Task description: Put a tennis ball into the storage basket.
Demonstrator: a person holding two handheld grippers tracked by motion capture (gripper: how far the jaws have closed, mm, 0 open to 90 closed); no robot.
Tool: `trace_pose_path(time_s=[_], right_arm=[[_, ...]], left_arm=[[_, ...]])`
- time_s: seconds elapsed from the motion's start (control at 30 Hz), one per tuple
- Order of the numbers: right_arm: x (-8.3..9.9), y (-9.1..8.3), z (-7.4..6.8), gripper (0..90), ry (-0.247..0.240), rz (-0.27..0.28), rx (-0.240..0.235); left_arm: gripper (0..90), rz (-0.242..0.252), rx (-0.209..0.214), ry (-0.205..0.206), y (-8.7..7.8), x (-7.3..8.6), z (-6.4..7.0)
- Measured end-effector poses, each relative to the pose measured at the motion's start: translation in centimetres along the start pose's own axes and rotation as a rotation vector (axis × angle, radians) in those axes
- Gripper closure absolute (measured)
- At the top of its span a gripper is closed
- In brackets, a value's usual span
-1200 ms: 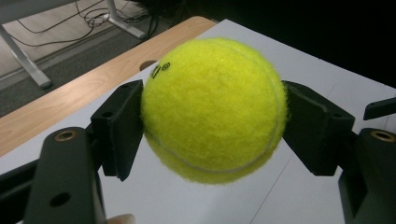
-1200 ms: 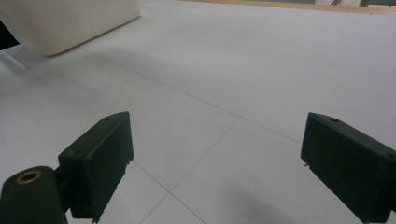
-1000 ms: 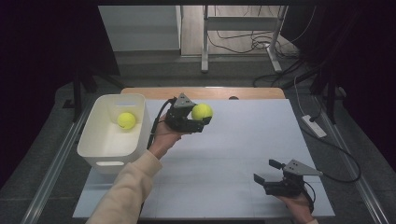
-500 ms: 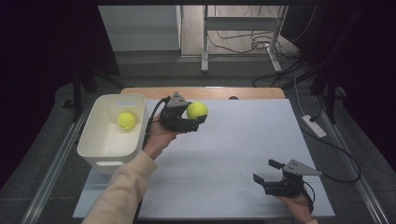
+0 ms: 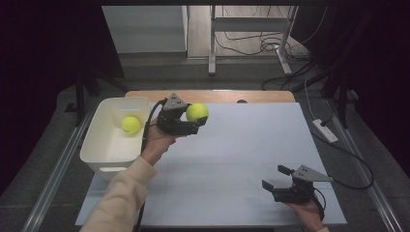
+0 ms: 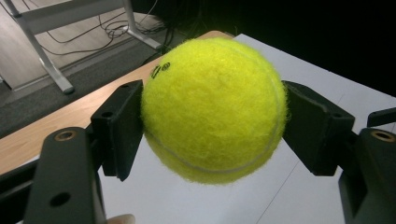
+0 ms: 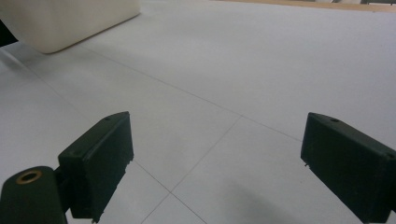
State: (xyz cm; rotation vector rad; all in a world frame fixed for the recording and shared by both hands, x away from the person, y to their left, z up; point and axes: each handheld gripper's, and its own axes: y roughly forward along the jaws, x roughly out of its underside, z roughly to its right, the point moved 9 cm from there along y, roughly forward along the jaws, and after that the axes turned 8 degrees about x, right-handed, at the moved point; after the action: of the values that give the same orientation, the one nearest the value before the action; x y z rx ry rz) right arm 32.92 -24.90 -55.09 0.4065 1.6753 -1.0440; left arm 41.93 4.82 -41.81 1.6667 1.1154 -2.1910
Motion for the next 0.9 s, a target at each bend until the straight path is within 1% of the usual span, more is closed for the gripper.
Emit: trace_pose_path(time_s=[0.1,0.4,0.67,0.9], right_arm=[[0.0,0.0,0.0,9.3,0.001,-0.001,0.0],[0.0,0.1,0.0,9.2,0.003,-0.001,0.0],[0.1,0.1,0.0,9.2,0.001,-0.003,0.003],[0.1,0.1,0.0,9.2,0.0,-0.004,0.003]], left_arm=[[27.3,0.001,-0.004,-0.001,-0.1,0.1,-0.1],[27.3,0.013,-0.03,-0.018,-1.1,0.2,-1.2],[27.3,0.027,-0.046,-0.024,-2.0,0.2,-1.8],[27.4,0.027,-0.058,-0.028,-2.5,0.4,-2.2]])
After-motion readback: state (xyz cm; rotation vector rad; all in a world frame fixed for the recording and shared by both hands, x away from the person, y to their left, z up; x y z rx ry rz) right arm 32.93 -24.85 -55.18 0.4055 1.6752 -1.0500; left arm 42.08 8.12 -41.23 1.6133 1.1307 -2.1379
